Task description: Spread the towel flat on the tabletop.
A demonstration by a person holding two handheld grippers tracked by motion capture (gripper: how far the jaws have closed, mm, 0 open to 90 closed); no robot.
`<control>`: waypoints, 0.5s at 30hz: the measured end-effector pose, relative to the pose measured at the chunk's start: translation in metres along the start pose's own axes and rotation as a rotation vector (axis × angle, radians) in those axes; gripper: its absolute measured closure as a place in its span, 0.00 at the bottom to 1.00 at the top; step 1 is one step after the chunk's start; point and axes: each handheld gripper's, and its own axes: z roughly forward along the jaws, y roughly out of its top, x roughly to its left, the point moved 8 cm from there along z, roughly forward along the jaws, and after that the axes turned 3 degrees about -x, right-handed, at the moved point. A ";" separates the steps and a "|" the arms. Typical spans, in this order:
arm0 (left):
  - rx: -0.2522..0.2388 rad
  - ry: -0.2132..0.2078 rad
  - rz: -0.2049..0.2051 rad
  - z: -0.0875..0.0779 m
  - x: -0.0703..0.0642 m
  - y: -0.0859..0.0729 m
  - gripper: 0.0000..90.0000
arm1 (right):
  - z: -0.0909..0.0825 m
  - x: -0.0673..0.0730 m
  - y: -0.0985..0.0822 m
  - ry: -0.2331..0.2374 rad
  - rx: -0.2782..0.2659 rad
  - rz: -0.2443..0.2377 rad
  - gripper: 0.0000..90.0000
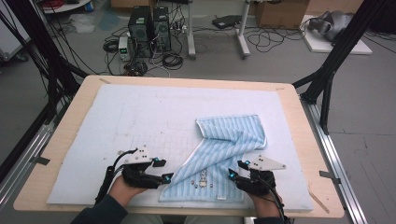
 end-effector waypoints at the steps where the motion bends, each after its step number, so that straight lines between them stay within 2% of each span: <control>1: -0.017 0.011 0.000 0.000 0.005 0.004 0.45 | 0.000 0.003 0.000 0.010 0.000 0.000 0.56; 3: -0.025 0.036 0.000 0.002 0.015 0.011 0.45 | 0.002 0.004 -0.001 -0.002 0.018 -0.029 0.56; 5: -0.056 0.054 0.003 0.004 0.022 0.019 0.45 | 0.007 0.001 -0.009 -0.012 0.074 -0.030 0.61; 7: -0.086 0.067 0.016 0.006 0.028 0.025 0.46 | 0.011 0.000 -0.016 -0.006 0.124 -0.039 0.73; 9: -0.084 0.089 0.056 0.009 0.032 0.028 0.46 | 0.009 -0.001 -0.017 -0.006 0.135 -0.048 0.91; 12: -0.107 0.091 0.048 0.015 0.035 0.036 0.46 | 0.001 0.000 -0.022 0.014 0.151 -0.066 0.93; 15: -0.102 0.093 0.036 0.025 0.036 0.040 0.46 | -0.010 0.000 -0.027 0.021 0.147 -0.071 0.93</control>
